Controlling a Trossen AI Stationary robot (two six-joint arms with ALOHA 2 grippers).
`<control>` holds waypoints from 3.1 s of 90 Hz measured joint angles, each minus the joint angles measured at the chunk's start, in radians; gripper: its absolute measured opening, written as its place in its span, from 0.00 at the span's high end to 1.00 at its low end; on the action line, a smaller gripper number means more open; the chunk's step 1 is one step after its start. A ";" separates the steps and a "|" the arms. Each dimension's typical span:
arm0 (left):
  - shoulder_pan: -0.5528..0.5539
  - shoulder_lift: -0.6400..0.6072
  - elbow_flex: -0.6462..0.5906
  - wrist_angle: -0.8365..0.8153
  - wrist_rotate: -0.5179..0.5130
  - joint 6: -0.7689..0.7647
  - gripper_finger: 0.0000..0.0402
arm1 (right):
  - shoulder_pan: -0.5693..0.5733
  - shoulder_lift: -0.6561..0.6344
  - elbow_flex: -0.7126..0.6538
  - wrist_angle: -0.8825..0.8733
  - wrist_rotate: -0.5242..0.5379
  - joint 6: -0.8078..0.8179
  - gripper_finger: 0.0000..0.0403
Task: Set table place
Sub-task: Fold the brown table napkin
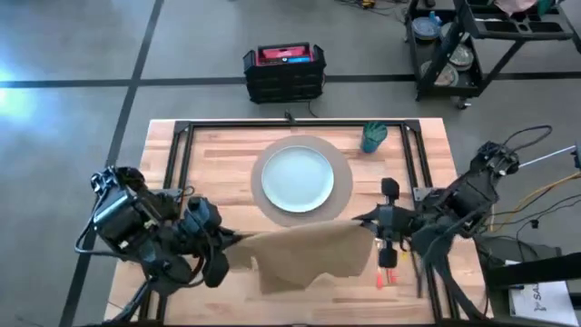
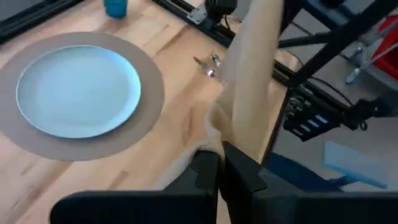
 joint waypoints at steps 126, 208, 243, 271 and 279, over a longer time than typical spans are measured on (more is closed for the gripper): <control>0.110 -0.096 -0.856 0.001 0.246 -0.427 1.00 | -0.702 0.307 -0.236 0.497 -0.374 -0.820 0.95; 0.142 -0.198 -1.198 0.386 0.474 -0.458 1.00 | -0.461 0.151 -0.544 0.703 -0.817 -0.261 0.71; 0.194 -0.202 -1.046 0.151 0.152 -0.423 1.00 | -0.476 0.284 -0.650 0.862 -0.828 -0.240 0.89; 0.203 -0.203 -1.071 0.090 0.151 -0.423 1.00 | -0.420 0.303 -0.648 0.949 -0.835 -0.143 0.98; 0.203 -0.202 -1.100 0.094 0.157 -0.429 1.00 | -0.387 0.303 -0.648 0.994 -0.835 -0.107 1.00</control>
